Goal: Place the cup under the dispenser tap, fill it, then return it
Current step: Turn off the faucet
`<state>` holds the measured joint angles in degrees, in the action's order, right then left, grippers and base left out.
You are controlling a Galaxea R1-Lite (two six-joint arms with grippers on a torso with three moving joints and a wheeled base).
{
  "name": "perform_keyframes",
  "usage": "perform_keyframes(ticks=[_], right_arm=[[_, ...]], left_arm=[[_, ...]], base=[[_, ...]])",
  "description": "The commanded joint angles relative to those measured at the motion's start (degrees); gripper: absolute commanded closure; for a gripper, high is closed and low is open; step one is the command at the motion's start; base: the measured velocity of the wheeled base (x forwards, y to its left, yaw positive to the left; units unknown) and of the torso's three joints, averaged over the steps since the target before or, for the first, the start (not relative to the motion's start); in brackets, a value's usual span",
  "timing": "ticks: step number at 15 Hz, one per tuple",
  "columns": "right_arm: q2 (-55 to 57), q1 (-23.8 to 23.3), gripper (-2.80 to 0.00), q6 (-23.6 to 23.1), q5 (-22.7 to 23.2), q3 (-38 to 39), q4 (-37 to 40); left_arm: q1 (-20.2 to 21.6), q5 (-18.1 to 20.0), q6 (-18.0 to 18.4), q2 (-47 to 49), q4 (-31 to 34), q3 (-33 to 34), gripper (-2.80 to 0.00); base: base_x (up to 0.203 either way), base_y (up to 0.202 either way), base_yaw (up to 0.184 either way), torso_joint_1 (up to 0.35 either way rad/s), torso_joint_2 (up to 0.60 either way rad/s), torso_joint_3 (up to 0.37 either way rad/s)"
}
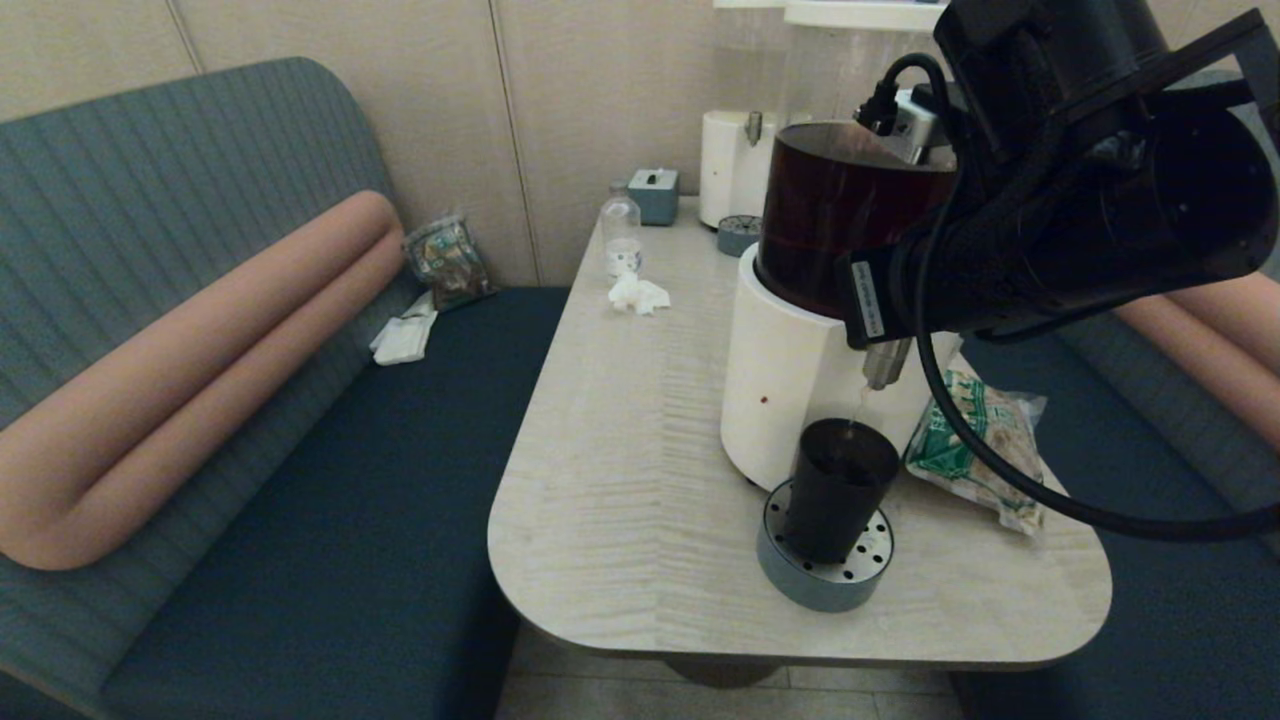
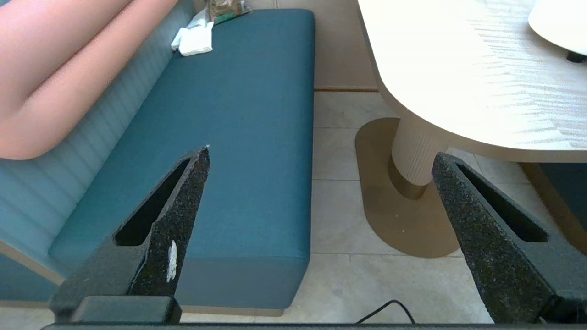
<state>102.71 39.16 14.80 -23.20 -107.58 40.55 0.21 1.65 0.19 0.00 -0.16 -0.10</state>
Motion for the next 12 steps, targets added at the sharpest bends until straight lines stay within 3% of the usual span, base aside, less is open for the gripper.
perform_keyframes(ticks=[1,5,12], right_arm=[[0.0,-0.5,0.0,0.1,-0.3,0.2,0.1],[0.1,-1.0,0.0,-0.3,-0.6,1.4,-2.2],[0.1,-1.0,0.0,-1.3,-5.4,2.7,-4.3]], left_arm=[[0.0,0.0,0.1,0.1,0.0,0.0,-2.8],[0.0,0.0,0.1,0.1,0.0,0.0,-2.8],[0.1,0.0,0.2,0.1,0.1,0.0,-2.8]], base=[[0.0,0.0,0.0,0.0,0.0,0.0],[0.0,0.0,0.0,0.0,0.0,0.0],[0.0,0.0,0.0,0.0,0.0,0.0]])
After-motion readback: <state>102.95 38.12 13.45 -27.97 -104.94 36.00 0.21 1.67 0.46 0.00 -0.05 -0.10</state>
